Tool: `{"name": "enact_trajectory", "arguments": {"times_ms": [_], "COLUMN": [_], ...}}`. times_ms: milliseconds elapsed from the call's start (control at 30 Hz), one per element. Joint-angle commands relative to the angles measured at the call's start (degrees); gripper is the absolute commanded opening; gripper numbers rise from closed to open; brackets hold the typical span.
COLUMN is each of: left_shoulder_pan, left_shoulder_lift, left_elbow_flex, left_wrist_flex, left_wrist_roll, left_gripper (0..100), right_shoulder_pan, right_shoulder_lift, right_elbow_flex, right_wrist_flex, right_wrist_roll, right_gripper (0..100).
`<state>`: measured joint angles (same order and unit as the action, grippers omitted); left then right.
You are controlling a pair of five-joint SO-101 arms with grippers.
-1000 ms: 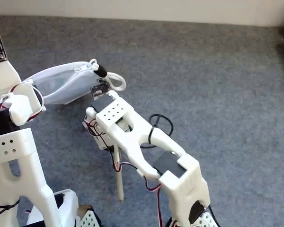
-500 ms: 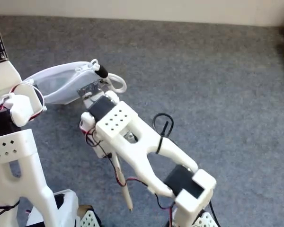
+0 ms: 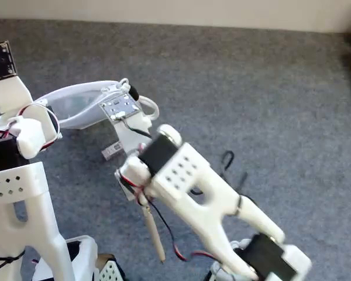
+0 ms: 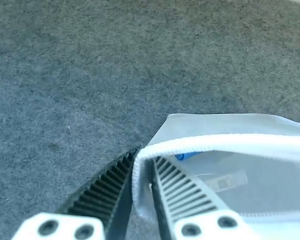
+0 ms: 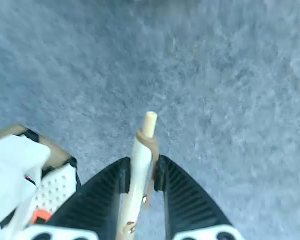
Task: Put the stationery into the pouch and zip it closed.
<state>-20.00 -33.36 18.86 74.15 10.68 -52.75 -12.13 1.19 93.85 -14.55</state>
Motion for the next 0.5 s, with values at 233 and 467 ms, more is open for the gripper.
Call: {"name": "enact_trajectory", "arguments": {"times_ms": [233,467], "left_shoulder_pan": [1.6,3.1], "left_shoulder_lift": [1.2,1.2], "left_elbow_flex": [0.7,0.6], "left_wrist_flex": [-0.6,-0.3], "left_wrist_roll": [0.3,0.3], "left_gripper": [1,1], "right_shoulder_pan": [0.4,1.0], "right_shoulder_lift": [-29.5,-42.1], "right_elbow_flex": [29.8,42.9], "right_wrist_flex": [-33.0,-48.4], "right_wrist_roll": [0.4,0.4], "right_gripper": [0.4,0.4]}}
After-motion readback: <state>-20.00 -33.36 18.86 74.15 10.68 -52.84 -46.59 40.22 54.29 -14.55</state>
